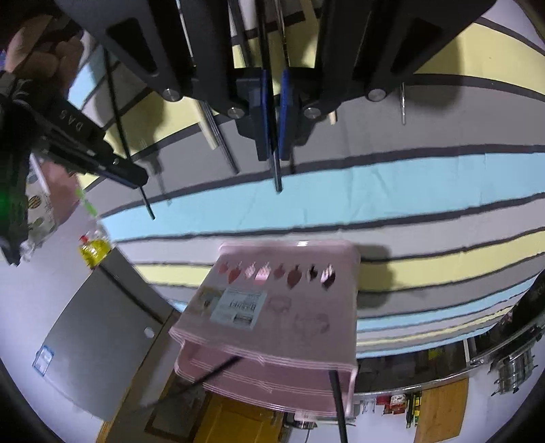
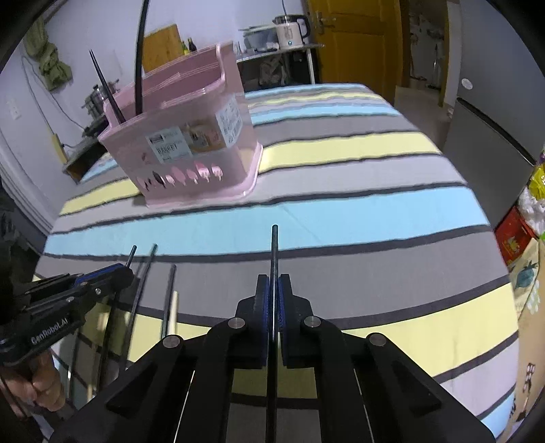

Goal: Organize utensils
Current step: 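Carry the left tool's chopstick over the pink basket while the right tool carries its own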

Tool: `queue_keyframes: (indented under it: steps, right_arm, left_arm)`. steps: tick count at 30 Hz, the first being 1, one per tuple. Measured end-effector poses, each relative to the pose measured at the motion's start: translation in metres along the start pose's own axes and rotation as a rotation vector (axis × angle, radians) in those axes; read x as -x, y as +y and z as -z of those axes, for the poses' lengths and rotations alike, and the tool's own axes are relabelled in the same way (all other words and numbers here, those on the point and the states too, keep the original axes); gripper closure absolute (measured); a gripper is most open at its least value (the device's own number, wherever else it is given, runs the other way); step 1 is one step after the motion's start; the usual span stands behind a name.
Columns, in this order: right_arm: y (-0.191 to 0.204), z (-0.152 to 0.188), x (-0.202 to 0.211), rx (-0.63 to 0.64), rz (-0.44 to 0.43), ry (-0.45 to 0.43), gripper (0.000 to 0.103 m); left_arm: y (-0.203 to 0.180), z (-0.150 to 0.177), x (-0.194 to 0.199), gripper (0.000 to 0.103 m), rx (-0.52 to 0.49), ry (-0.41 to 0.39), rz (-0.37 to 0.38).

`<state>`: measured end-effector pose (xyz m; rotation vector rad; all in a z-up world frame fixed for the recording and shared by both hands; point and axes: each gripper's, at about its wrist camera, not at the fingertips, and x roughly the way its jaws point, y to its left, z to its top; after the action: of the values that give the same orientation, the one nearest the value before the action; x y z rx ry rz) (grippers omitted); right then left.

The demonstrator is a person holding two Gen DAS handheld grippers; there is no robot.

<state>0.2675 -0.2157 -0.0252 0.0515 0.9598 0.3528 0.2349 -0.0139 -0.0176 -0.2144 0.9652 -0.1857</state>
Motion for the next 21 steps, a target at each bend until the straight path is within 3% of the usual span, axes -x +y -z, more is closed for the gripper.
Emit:
queue_keyframes:
  steps: [11, 21]
  right_arm:
    - [0.006, -0.027, 0.062, 0.006, -0.021, -0.152, 0.098]
    - [0.015, -0.047, 0.107, 0.013, -0.026, -0.294, 0.098]
  left_arm:
    - [-0.011, -0.035, 0.068, 0.098, -0.018, -0.137, 0.069]
    - [-0.010, -0.066, 0.115, 0.098, -0.066, -0.261, 0.070]
